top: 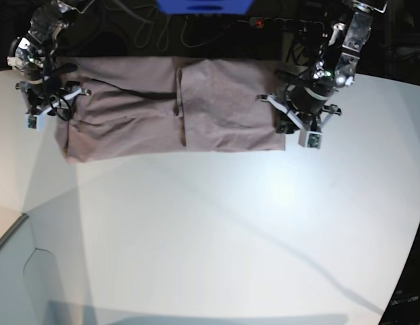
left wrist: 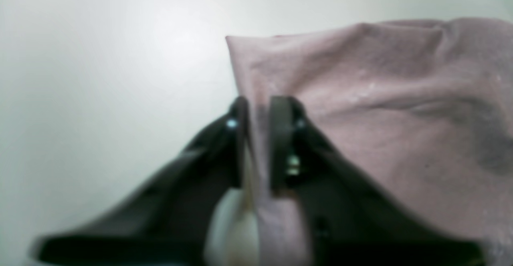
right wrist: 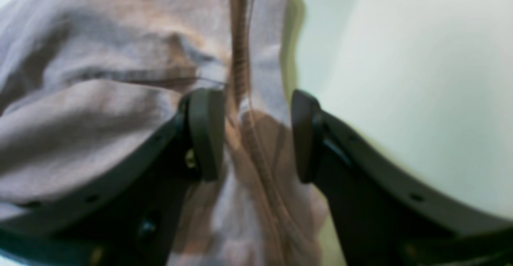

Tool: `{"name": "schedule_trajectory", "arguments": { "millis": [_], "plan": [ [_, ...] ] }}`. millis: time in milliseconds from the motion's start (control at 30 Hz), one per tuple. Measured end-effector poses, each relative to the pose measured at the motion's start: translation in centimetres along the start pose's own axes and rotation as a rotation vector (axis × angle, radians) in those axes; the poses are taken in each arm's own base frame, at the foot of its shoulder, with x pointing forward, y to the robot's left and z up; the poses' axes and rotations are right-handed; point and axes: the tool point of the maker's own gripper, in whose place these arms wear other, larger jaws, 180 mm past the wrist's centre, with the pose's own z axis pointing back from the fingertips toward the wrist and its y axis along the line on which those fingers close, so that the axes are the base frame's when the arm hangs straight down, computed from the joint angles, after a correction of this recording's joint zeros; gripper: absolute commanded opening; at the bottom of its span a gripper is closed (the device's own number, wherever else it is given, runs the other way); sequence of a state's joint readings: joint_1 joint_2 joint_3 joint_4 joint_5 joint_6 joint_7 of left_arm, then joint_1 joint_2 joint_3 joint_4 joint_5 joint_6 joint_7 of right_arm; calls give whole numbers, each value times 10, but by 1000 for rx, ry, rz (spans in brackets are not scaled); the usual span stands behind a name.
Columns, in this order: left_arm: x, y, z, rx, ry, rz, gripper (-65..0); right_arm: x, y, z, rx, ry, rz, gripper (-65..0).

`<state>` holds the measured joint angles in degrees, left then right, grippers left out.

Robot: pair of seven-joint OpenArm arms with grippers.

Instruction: Layout the t-shirt on the table in an organized manner, then fold the t-shirt properly

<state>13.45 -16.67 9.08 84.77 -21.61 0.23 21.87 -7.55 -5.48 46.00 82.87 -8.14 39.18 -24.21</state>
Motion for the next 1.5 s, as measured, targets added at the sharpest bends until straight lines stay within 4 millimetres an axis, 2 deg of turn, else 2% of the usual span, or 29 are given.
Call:
{"name": "schedule_trajectory", "arguments": {
  "millis": [833, 1033, 1167, 1300, 1400, 1500],
  "plan": [
    [-3, 0, 0, 1, 7, 3, -650, 0, 2, 0, 3, 0, -3, -374],
    [-13, -7, -5, 4, 29, 42, -650, 0, 2, 0, 3, 0, -3, -374],
    [-13, -12, -5, -4, 25, 52, -650, -1, 2, 0, 3, 1, -3, -374],
    [-8, -19, 4, -18, 3, 47, -648, -1, 2, 0, 3, 1, -3, -374],
    [0, -24, 10, -32, -19, 43, -603, -1, 2, 0, 3, 2, -2, -374],
    [3, -29, 15, -41, -33, 44, -497, -1, 2, 0, 3, 2, -2, -374]
  ]
}}
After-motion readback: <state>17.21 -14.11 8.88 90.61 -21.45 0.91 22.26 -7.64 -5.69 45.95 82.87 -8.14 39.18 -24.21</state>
